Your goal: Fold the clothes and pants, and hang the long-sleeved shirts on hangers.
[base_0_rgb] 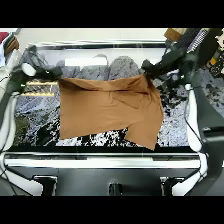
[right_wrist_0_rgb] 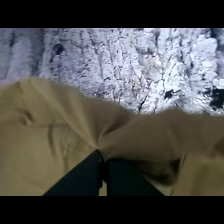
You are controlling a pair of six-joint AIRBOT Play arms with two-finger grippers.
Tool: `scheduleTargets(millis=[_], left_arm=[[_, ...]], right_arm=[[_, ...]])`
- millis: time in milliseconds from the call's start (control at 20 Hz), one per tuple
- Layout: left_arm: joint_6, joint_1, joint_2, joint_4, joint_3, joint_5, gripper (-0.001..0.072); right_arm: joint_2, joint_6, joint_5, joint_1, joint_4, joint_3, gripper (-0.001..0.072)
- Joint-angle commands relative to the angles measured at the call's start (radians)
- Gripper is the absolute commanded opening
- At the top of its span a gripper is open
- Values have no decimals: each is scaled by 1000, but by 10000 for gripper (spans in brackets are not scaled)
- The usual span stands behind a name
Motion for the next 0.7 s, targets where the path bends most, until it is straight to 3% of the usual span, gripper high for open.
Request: scheduleTargets(millis=[0,50,100,150,200,250,450,650], left_arm=[[-72,-43,-178,-4,101,42,10],[-71,-45,-191,-16,117,39,10],[-67,-45,-193,-26,127,29,41],[-67,-42,-190,-29,138,13,200],[-63,-35,-188,-28,162,-34,484],[-32,-24,-187,-32,192,-94,635],[111,59,-119,-31,253,-368,638],[158,164,-28,-31,217,-579,638]], right_arm=[[-144,1,134,1,59,-1,34],[-156,1,142,1,63,-1,62],[-158,0,139,-2,63,-1,177],[-153,-1,119,-8,65,2,350],[-140,-42,75,-21,79,11,491],[-120,-120,16,-41,96,20,499],[19,-398,-224,-206,106,20,498],[134,-463,-324,-414,143,-123,495]])
